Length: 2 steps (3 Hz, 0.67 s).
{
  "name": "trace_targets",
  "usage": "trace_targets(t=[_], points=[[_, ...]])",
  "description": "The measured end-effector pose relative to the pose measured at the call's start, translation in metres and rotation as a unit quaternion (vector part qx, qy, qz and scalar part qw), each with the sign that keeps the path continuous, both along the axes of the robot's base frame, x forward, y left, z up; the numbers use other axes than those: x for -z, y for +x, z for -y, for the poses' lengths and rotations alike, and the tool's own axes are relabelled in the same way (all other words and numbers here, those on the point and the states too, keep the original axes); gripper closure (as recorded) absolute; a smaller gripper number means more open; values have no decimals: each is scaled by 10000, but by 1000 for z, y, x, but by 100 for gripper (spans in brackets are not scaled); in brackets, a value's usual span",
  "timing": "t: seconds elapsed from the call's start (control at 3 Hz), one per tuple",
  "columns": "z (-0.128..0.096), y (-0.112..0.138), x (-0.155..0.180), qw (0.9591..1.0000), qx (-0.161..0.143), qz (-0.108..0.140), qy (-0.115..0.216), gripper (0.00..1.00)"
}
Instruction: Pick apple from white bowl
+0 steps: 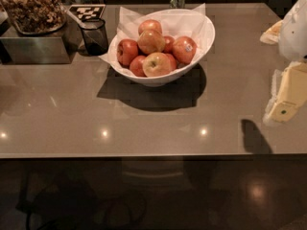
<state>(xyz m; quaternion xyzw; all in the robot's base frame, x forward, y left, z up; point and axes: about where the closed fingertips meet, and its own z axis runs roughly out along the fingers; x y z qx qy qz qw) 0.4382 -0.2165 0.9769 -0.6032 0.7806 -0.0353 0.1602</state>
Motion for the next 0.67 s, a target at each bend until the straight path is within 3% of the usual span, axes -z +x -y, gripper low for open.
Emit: trace_targets(t=[0.33,0.67], points=[[0,0,0,10000,0,0,0,0],[-9,14,-1,9995,-98,135,250,0]])
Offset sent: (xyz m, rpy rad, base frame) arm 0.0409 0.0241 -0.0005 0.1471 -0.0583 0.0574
